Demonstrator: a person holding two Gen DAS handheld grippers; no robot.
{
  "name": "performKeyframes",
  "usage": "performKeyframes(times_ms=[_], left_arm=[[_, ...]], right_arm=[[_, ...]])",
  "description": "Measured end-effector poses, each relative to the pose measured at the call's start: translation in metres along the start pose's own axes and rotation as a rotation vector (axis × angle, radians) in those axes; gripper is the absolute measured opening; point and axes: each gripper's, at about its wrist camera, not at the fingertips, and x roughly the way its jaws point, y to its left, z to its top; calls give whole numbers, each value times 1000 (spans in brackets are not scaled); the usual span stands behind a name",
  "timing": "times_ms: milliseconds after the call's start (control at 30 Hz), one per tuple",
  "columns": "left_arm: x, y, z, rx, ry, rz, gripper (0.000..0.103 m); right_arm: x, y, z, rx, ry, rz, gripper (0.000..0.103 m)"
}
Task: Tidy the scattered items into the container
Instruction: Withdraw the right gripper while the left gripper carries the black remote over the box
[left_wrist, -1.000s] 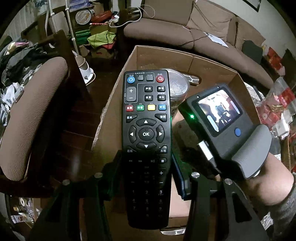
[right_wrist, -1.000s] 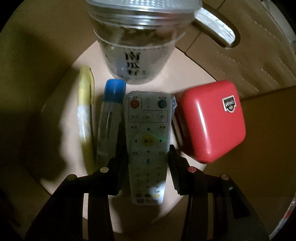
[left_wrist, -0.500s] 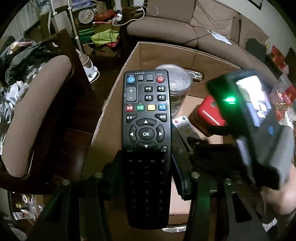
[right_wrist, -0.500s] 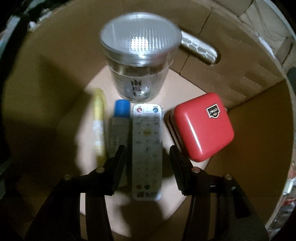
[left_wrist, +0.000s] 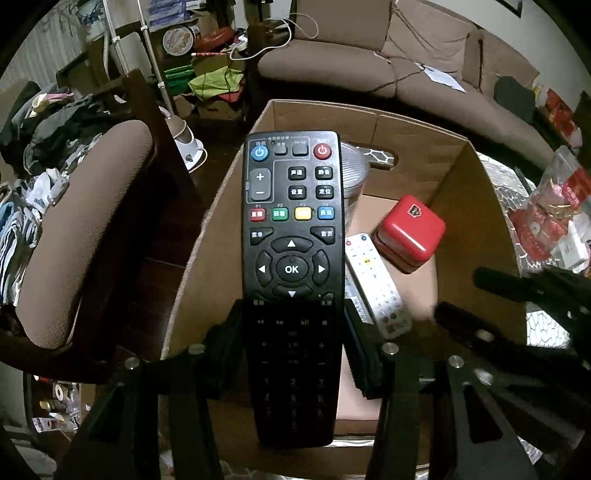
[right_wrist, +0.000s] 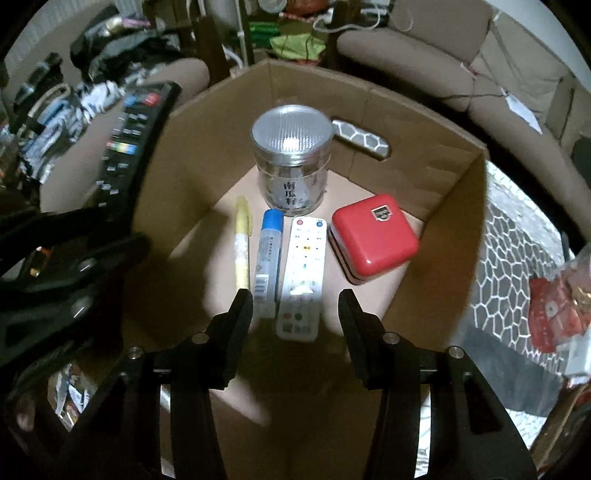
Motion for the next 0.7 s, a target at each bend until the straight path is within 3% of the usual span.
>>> performKeyframes(times_ms=[233,467,700], left_arm=[[13,-32,14,37,29,-50,49],[60,-57,32,-36,170,-172,49],[78,-28,22,-61,241,-35,49]], right_arm=[[-84,-43,-49,54,-144,59,46],[-117,-83,-84,106,-180,51,47],[-112,-100,-101,119,-173,86,47]])
